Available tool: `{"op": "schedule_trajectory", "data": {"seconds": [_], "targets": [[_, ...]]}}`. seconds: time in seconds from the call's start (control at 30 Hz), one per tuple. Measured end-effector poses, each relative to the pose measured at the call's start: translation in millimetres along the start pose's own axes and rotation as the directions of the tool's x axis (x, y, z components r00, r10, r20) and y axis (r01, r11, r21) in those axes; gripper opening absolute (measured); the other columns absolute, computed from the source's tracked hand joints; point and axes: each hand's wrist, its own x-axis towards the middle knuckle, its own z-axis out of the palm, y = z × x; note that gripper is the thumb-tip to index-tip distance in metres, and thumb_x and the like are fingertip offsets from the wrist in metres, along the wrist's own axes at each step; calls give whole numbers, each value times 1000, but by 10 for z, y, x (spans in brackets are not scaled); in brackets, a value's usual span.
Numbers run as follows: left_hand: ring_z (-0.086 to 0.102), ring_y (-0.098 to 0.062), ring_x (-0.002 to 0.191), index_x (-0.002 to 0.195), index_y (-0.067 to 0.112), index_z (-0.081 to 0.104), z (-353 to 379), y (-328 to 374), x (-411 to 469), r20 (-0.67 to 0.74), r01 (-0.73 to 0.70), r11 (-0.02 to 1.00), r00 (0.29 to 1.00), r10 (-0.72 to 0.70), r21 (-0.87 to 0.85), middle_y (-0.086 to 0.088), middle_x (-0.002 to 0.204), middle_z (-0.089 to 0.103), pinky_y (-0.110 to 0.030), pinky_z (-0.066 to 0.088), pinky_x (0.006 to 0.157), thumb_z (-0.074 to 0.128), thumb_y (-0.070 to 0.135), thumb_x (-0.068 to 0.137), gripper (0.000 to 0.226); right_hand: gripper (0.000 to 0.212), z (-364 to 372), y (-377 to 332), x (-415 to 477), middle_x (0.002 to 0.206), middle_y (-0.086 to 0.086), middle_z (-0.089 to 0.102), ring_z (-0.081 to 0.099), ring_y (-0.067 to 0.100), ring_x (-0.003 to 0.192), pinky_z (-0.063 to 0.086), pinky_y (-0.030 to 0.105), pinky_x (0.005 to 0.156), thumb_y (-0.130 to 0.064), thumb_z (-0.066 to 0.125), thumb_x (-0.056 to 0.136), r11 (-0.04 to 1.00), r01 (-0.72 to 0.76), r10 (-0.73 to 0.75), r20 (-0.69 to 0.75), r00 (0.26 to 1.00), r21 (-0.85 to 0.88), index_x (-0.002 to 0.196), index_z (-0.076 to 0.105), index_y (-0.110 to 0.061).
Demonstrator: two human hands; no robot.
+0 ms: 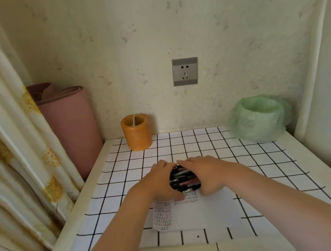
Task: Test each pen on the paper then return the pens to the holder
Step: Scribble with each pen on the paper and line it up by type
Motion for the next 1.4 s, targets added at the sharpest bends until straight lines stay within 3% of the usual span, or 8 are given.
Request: {"op": "schedule_trajectory", "data": {"seconds": [0.1, 0.57, 0.8, 0.9, 1.03, 1.2, 1.3, 1.4], "targets": [[37, -11, 123, 143, 33, 36, 42, 32, -8, -55, -24, 999, 998, 22, -46, 10, 128, 37, -31, 43, 99, 85, 42, 63, 94, 80, 44, 48, 92, 121, 0, 49, 49, 21, 111, 42, 34, 87, -24, 70, 74, 997, 16, -20, -44, 999, -80, 145, 32, -30], [12, -13, 147, 158, 22, 8, 186, -166, -218, -181, -19, 999, 983, 10, -44, 8, 160, 10, -38, 22, 121, 80, 60, 69, 120, 48, 209, 84, 397, 120, 11, 54, 53, 28, 110, 50, 42, 85, -15, 60, 90, 980, -16, -9, -125, 992, -196, 134, 42, -13], [31, -5, 105, 112, 34, 48, 60, 11, -342, -517, -172, 957, 812, 272, 234, 14, 115, 35, -24, 32, 93, 78, 53, 72, 53, 37, 93, 297, 270, 103, 8, 62, 56, 24, 80, 40, 33, 63, -12, 58, 89, 985, -134, 105, -238, 966, -110, 123, 44, -16], [37, -4, 109, 108, 38, 59, 36, 50, -351, -399, -240, 953, 868, 297, 186, 17, 115, 43, -27, 39, 97, 77, 53, 75, 41, 37, 3, 428, 154, 101, 7, 62, 57, 25, 80, 42, 32, 62, -10, 57, 86, 979, -204, 193, -261, 946, -14, 121, 45, -15], [23, -9, 140, 142, 40, 47, 181, 78, -331, 27, -196, 970, 981, 194, 141, 13, 151, 33, -37, 27, 117, 72, 65, 73, 78, 35, -36, 486, 61, 101, 6, 61, 54, 24, 77, 39, 33, 60, -12, 53, 88, 973, -225, 229, -259, 938, 44, 122, 45, -16], [17, -13, 145, 150, 37, 38, 386, 281, -252, -4, -208, 962, 977, 212, 178, 8, 159, 27, -39, 20, 119, 64, 69, 78, 82, 37, -77, 485, 22, 104, 5, 61, 55, 24, 81, 41, 34, 63, -12, 53, 89, 975, -216, 222, -250, 942, 54, 124, 43, -18], [44, -10, 129, 137, 32, 57, 318, 400, -288, -119, -272, 948, 949, 292, 164, 8, 142, 52, -34, 38, 109, 64, 58, 86, 58, 40, -68, 414, 18, 105, 5, 61, 55, 24, 82, 37, 33, 62, -12, 55, 88, 980, -196, 197, -248, 948, 31, 125, 44, -19], [62, -5, 83, 96, 30, 72, 40, 455, -437, -373, -351, 936, 868, 330, 11, 15, 93, 68, -35, 54, 76, 59, 42, 91, 18, 38, -72, 275, 47, 106, 4, 63, 60, 28, 90, 39, 33, 65, -12, 55, 86, 985, -170, 160, -280, 947, -12, 121, 46, -21]]}}
